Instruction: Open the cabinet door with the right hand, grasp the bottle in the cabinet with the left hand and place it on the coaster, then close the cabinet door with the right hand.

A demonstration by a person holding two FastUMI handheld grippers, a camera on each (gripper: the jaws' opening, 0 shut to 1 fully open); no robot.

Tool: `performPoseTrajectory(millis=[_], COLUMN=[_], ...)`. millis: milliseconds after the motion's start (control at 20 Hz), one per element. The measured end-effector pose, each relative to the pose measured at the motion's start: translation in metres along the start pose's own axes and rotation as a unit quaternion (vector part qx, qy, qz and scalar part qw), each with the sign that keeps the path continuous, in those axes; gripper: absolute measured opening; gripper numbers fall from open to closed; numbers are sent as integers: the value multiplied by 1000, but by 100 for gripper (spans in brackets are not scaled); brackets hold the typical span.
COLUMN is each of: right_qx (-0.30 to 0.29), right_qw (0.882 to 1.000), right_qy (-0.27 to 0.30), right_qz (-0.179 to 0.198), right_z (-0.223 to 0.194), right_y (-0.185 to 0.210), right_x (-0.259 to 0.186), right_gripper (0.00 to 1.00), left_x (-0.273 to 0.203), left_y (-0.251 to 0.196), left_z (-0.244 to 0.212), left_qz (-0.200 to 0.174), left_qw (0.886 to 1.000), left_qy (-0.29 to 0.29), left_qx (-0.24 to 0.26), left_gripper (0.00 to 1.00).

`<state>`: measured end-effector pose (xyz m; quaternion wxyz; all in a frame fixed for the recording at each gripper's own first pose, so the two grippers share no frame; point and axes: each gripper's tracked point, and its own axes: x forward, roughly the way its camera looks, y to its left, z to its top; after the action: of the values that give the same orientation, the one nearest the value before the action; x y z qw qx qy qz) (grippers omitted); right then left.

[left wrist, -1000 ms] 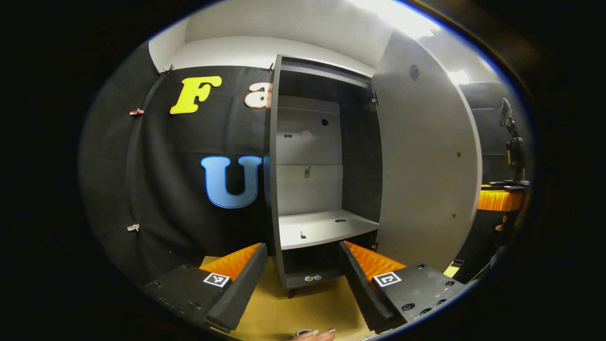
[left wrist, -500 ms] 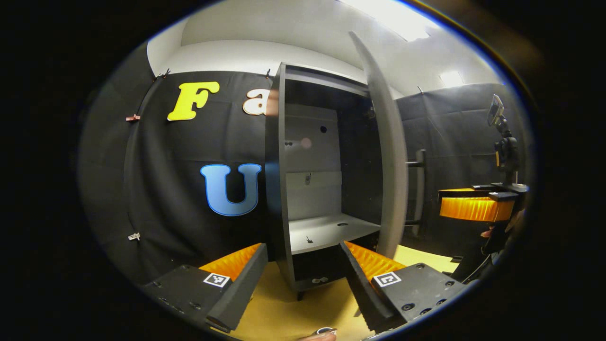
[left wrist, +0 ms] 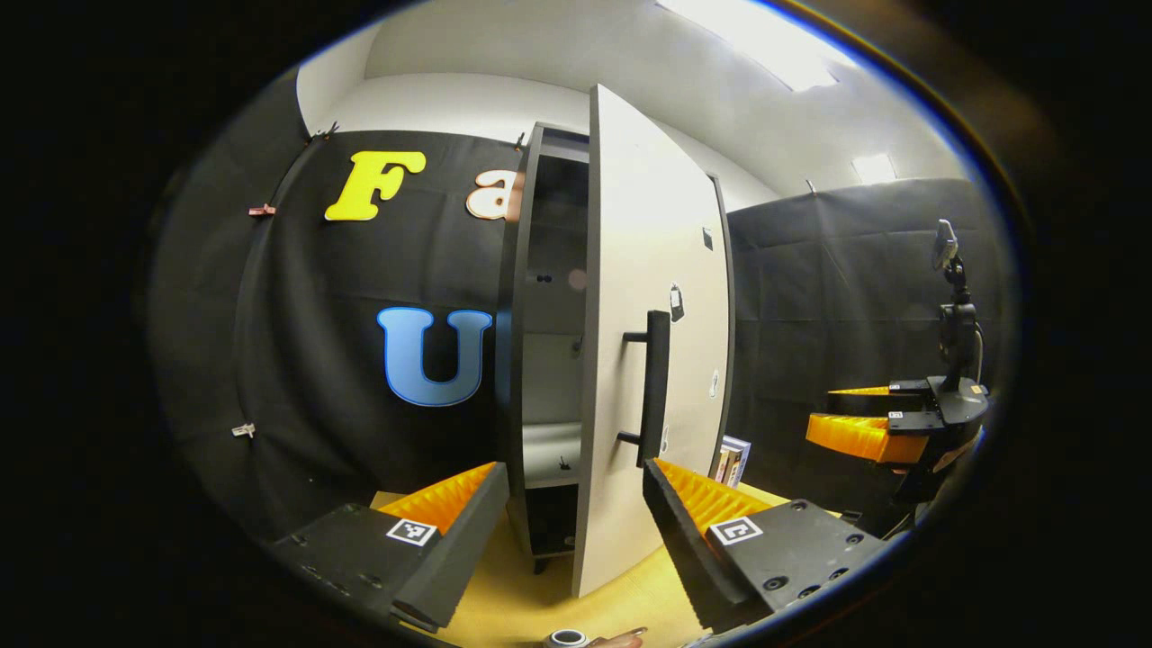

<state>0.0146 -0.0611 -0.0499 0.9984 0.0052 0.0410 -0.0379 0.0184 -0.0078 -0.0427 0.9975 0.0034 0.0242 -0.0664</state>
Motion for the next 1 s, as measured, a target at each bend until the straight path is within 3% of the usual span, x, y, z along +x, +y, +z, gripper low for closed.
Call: performPoseTrajectory(millis=[200, 1000], right_qx=[32, 2], right_qw=[999, 999], right_qy=[-13, -34], right_qz=[-4, -9], right_z=[10, 20], right_y=[-17, -46], right_x=[-5, -24], right_gripper=[97, 97], left_x=[-4, 8], left_y=[-27, -70], left_z=[11, 31], left_qz=[8, 22], left_qw=[1000, 999], left_qy=[-18, -39], left_qx=[0, -4], left_gripper=[95, 94])
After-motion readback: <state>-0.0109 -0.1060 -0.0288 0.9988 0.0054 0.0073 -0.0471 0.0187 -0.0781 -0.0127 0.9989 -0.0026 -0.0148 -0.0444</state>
